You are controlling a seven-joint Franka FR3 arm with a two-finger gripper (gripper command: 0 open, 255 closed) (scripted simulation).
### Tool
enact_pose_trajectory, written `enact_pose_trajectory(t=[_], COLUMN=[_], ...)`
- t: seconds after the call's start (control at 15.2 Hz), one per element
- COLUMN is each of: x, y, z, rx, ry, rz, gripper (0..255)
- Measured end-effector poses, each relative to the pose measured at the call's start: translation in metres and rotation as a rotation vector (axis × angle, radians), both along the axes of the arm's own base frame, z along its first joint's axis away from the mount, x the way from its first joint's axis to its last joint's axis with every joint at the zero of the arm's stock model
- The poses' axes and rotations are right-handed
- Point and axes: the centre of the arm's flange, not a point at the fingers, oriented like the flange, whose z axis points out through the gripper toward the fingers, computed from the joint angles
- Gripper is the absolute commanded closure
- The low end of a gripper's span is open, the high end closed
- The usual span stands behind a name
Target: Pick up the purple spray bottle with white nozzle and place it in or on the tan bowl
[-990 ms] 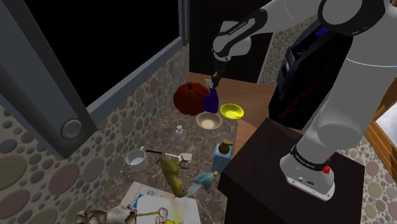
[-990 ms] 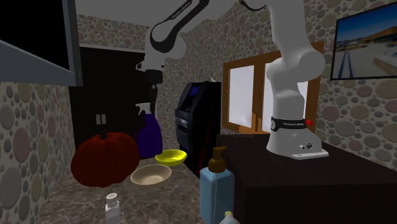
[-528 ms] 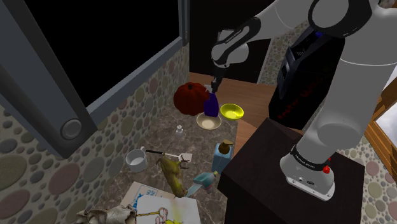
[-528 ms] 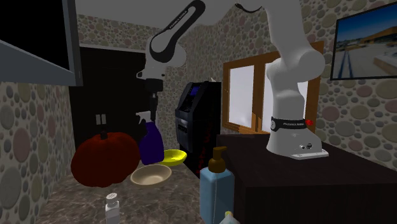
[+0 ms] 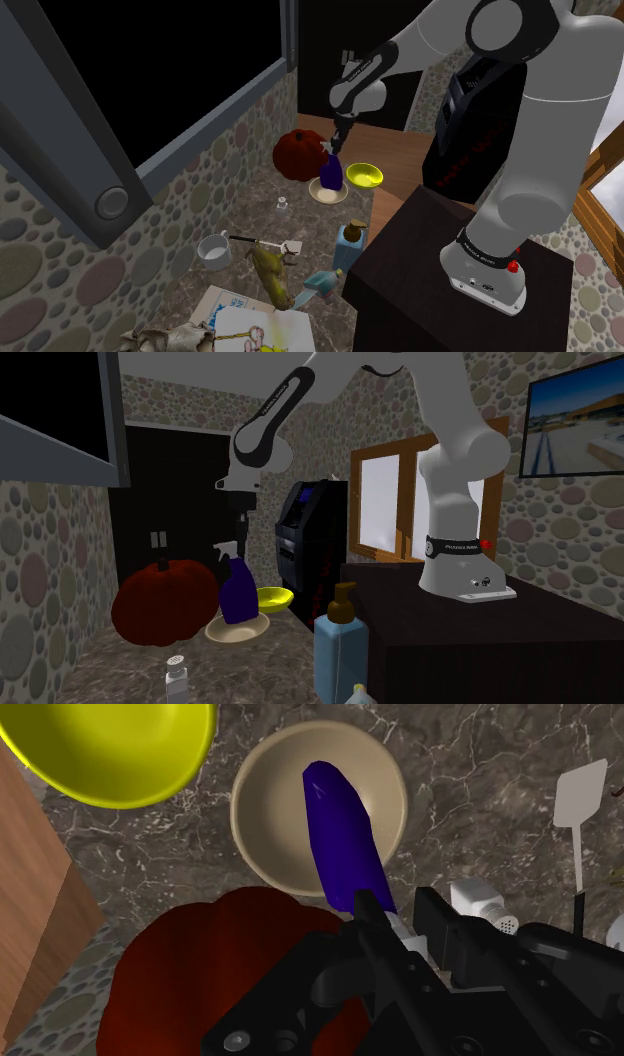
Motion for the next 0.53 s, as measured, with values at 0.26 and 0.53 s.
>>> enact_pose_trajectory(t=[0.26,0.53], x=[0.0001,0.0003], y=[0.0,-0.0001], z=[-0.0068,-0.0071], rx=[0.0,0.0], ry=[0.0,0.0], rz=[0.0,0.0], gripper=[255,0])
